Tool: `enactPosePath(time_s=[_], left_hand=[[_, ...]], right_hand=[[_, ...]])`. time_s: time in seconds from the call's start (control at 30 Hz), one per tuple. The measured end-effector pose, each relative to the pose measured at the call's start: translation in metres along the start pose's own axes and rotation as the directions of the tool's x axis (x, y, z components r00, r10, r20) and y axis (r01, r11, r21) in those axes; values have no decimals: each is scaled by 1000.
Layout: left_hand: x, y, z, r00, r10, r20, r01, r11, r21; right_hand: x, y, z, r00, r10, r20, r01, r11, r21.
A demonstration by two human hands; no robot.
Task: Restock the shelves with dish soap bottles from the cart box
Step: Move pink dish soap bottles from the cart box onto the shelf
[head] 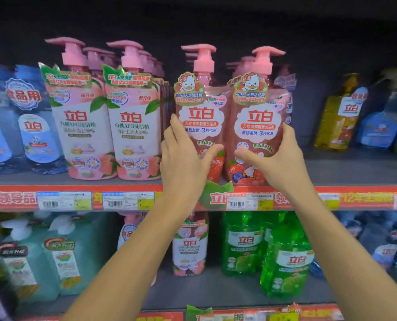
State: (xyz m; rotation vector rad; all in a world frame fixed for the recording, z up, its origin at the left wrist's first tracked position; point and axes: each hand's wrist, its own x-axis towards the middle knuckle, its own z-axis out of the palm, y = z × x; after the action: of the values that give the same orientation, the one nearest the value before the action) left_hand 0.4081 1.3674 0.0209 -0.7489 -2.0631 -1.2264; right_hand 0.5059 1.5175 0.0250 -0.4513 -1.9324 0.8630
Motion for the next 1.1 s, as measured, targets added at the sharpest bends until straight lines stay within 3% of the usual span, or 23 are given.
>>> enactPosePath(time_s=[0.27,0.4,0.7,0.93,1.1], left_hand=[[-3,-4,3,1000,8,20,-8,1000,16],[-10,-1,-1,997,45,64,-52,991,125],[-57,-49,-1,961,212,175,-270,850,453],[-72,-68,1,933,311,181,-359,778,516],[-78,-67,3,936,305,176,-351,763,543]], right_hand=[[-4,-3,1,999,40,8,-40,999,10],[-6,-5,1,998,62,-8,-62,997,-38],[-14,-7,1,998,46,-50,-54,986,-157],[-14,-5,10,995,92,-44,-99,975,-198],[-25,-4,15,989,138,45,-118,945,-306]])
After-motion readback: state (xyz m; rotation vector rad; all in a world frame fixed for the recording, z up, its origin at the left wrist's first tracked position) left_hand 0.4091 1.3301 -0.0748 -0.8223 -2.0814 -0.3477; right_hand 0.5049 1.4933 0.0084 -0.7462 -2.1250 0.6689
